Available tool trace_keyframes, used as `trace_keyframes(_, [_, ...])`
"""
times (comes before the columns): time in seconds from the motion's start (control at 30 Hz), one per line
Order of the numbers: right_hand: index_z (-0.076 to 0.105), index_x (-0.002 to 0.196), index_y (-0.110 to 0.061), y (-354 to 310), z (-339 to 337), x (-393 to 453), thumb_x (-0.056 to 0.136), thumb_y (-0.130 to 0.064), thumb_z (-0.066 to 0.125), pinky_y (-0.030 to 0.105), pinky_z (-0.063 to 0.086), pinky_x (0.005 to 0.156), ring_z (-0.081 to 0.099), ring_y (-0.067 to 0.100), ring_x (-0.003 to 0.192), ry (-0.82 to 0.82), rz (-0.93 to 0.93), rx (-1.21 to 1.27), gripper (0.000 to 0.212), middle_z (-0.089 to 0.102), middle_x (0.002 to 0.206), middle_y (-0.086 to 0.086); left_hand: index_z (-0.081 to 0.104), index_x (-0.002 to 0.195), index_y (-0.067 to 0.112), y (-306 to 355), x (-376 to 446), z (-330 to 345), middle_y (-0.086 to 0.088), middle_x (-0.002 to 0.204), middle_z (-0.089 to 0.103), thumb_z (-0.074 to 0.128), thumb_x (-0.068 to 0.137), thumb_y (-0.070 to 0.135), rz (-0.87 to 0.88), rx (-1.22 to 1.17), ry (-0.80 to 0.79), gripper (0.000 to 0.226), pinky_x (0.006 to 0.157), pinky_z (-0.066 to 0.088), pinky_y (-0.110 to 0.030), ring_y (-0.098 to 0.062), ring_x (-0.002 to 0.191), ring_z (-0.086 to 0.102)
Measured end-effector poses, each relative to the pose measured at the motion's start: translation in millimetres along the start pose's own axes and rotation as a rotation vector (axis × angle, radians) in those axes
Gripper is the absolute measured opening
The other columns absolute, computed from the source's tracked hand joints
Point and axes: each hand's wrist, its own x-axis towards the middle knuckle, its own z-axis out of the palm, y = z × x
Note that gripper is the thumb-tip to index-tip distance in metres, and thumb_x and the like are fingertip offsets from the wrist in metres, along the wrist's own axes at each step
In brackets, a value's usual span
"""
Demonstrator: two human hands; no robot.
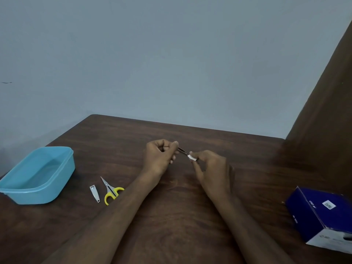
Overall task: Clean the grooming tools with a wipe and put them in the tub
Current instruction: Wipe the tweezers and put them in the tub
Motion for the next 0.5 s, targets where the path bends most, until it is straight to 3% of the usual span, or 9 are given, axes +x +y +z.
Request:
trace_keyframes(0.1, [0.078, 0.12, -0.037, -1.1, 3.0, -0.8, 0.091, -0.018, 0.077, 0.038, 0.055, 0.052, 0.074, 0.022, 0.076, -0.024, -0.122, -0.021, 0.034, 0.075, 0.094, -0.009, 0.069, 0.068, 0.011, 1.1, 0.7, 0.6, -0.006, 0.067, 0.074, 0.076, 0.098, 0.019, -0.069, -0.06, -0.02, 0.033, 0.049, 0.043, -0.021, -0.006, 0.049, 0.053])
trace_keyframes(0.2, [0.079, 0.119, -0.039, -3.4, -1.1, 1.6, 0.097, -0.023, 0.074, 0.034, 0.049, 0.05, 0.07, 0.019, 0.071, 0.02, -0.058, -0.014, 0.027, 0.071, 0.087, -0.009, 0.07, 0.067, 0.014, 5.5, 0.6, 2.9, -0.008, 0.074, 0.077, 0.078, 0.097, 0.027, -0.072, -0.115, -0.054, 0.033, 0.047, 0.042, -0.019, -0.006, 0.049, 0.052])
trace_keyframes(0.3, [0.079, 0.115, -0.04, 0.2, -4.5, 3.5, 0.1, -0.032, 0.072, 0.029, 0.039, 0.055, 0.068, 0.015, 0.076, 0.035, 0.062, 0.029, 0.019, 0.071, 0.088, -0.01, 0.075, 0.079, 0.012, 7.0, -1.9, 4.9, -0.009, 0.08, 0.077, 0.078, 0.097, 0.032, -0.012, -0.098, -0.093, 0.027, 0.05, 0.046, -0.021, -0.009, 0.053, 0.056])
trace_keyframes(0.5, [0.082, 0.104, -0.034, -2.4, -2.6, 3.6, 0.1, -0.036, 0.073, 0.033, 0.047, 0.054, 0.067, 0.016, 0.068, 0.045, 0.026, 0.093, 0.01, 0.07, 0.079, -0.006, 0.076, 0.076, 0.009, 2.5, -0.5, 2.6, -0.004, 0.068, 0.072, 0.08, 0.096, 0.025, 0.068, -0.059, 0.021, 0.026, 0.049, 0.046, -0.019, -0.007, 0.05, 0.054])
